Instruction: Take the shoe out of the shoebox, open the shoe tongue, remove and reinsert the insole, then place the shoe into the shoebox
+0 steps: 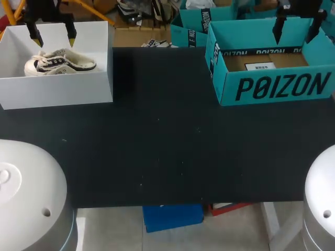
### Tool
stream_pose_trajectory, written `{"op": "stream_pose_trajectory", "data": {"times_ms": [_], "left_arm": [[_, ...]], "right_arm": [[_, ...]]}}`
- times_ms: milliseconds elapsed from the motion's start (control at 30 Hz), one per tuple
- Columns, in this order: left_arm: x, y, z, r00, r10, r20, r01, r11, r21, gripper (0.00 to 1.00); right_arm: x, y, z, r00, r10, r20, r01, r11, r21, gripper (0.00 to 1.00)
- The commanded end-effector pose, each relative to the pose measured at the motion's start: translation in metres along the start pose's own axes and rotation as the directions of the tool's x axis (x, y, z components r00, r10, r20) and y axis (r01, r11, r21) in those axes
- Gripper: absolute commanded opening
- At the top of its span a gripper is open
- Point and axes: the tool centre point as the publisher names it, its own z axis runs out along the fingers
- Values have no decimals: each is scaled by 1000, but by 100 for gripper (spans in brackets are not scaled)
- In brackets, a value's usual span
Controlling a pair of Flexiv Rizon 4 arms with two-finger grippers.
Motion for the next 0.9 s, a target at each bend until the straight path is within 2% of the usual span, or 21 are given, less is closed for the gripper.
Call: {"op": "stream_pose_trajectory", "data": {"times_ms": [33, 200, 267, 333, 400, 467, 533, 667, 900], "left_arm": [[0, 0, 0, 1000, 0, 0, 0, 1000, 0, 100], [3, -7, 3, 970, 241, 18, -241, 969, 49, 100], [4, -11, 2, 931, 366, 7, -365, 926, 94, 100], [2, -14, 3, 881, 470, 54, -473, 873, 122, 100], [0, -18, 5, 829, 558, 32, -557, 819, 136, 100], [-2, -22, 5, 752, 655, 69, -657, 740, 141, 100], [-5, -25, 6, 677, 734, 53, -733, 666, 139, 100], [-9, -27, 5, 470, 878, 86, -882, 463, 91, 100], [-18, -28, 5, 117, 991, 69, -993, 117, 10, 100]], "right_arm": [[0, 0, 0, 1000, 0, 0, 0, 1000, 0, 100], [0, 0, 0, 1000, 0, 0, 0, 1000, 0, 100], [0, 0, 0, 1000, 0, 0, 0, 1000, 0, 100], [0, 0, 0, 1000, 0, 0, 0, 1000, 0, 100], [0, 0, 0, 1000, 0, 0, 0, 1000, 0, 100], [0, 0, 0, 1000, 0, 0, 0, 1000, 0, 100], [0, 0, 0, 1000, 0, 0, 0, 1000, 0, 100], [0, 0, 0, 1000, 0, 0, 0, 1000, 0, 100], [0, 0, 0, 1000, 0, 0, 0, 1000, 0, 100]]}}
